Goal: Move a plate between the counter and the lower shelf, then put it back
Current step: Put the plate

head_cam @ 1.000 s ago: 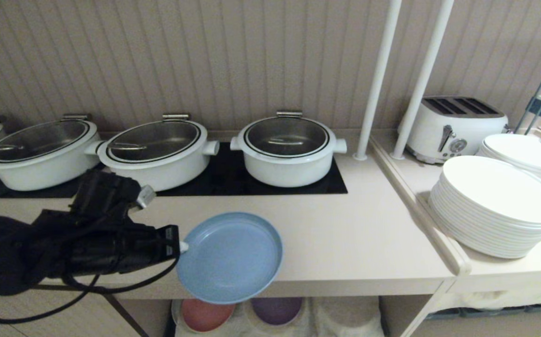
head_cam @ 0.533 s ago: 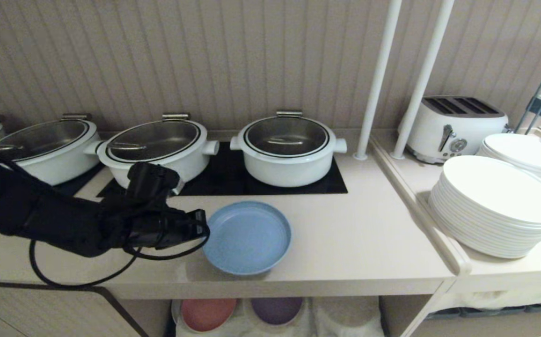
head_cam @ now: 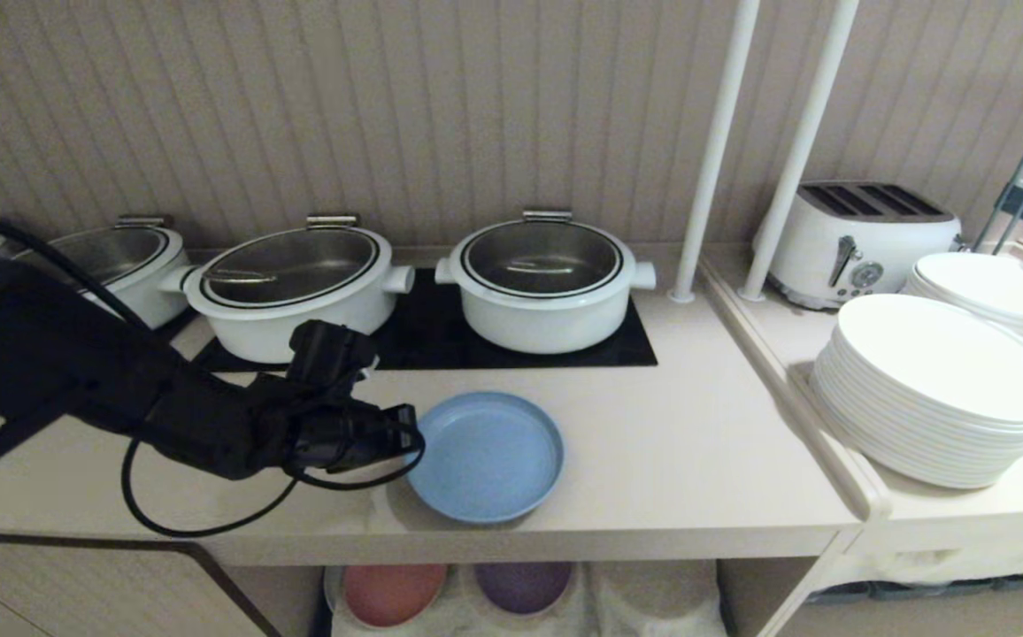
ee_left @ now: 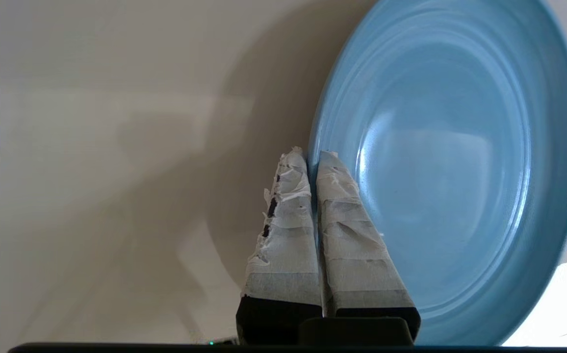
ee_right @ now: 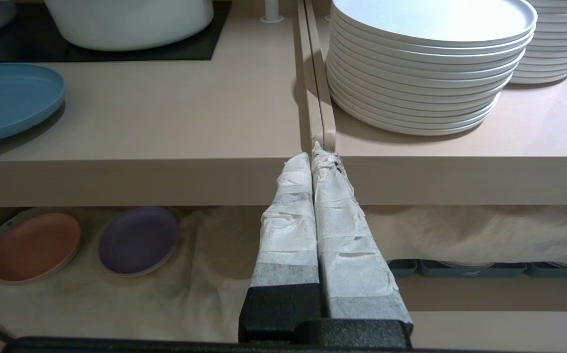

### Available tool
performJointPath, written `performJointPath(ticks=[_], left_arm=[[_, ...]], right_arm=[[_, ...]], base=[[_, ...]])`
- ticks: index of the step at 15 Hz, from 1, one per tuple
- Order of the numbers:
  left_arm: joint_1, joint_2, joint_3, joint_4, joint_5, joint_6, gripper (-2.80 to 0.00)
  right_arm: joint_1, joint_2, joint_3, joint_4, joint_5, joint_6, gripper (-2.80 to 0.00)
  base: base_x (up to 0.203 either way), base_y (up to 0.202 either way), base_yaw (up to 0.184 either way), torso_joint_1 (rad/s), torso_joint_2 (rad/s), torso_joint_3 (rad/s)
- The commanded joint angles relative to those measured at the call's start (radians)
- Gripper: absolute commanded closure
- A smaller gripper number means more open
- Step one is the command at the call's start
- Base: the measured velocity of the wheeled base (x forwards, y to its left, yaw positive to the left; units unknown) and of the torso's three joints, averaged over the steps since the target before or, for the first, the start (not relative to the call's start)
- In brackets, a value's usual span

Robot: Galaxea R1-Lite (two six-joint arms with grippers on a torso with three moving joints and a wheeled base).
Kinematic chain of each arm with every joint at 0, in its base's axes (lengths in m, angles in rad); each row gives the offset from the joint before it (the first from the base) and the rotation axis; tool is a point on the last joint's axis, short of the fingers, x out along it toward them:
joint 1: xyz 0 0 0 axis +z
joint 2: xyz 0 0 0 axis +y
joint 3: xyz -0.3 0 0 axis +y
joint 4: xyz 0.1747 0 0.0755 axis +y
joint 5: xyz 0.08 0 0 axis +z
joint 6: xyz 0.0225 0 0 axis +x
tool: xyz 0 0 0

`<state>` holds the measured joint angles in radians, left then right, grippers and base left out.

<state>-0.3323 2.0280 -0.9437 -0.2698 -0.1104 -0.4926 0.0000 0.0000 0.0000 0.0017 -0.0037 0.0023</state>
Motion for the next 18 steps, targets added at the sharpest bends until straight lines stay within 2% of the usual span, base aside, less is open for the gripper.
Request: performJointPath(ticks=[1, 18], left_arm=[[-0.004, 0.02, -0.019, -0.001, 0.0, -0.003, 0.0], [-0.027, 0.09, -0.106, 0.0, 0.026, -0.004, 0.0]], right_arm=[[0.0, 0.0, 0.0, 0.0, 0.001, -0.001, 0.0], [0.0, 0.001, 0.0, 0.0, 0.0, 0.0, 0.0]], base=[[0.0, 0.0, 0.0, 0.0, 0.0, 0.0], [0.0, 0.0, 0.0, 0.0, 0.0, 0.0]])
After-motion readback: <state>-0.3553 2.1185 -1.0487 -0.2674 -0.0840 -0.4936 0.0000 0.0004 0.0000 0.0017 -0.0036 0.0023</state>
